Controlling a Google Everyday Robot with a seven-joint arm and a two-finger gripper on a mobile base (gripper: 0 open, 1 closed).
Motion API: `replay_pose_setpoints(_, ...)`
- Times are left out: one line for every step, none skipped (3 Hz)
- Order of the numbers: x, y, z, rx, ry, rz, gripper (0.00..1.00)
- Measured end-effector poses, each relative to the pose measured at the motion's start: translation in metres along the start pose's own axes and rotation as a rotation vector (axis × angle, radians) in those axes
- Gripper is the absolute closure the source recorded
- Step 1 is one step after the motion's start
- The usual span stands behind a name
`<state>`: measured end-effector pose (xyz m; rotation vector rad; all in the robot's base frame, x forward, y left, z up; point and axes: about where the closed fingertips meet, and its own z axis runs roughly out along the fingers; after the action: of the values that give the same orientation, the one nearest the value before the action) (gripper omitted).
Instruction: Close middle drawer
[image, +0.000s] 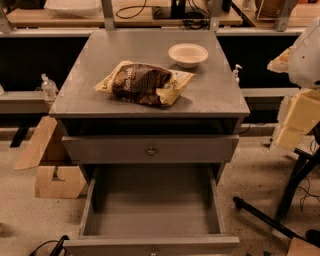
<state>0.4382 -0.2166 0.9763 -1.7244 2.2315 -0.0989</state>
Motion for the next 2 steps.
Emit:
replay_pose_setpoints(0.0000,0.0000,0.0000,0.000,0.000,0.000,0.00)
replay_pose_setpoints(-0.0015,0.0049,0.0096,0.006,-0.019,0.005,0.00)
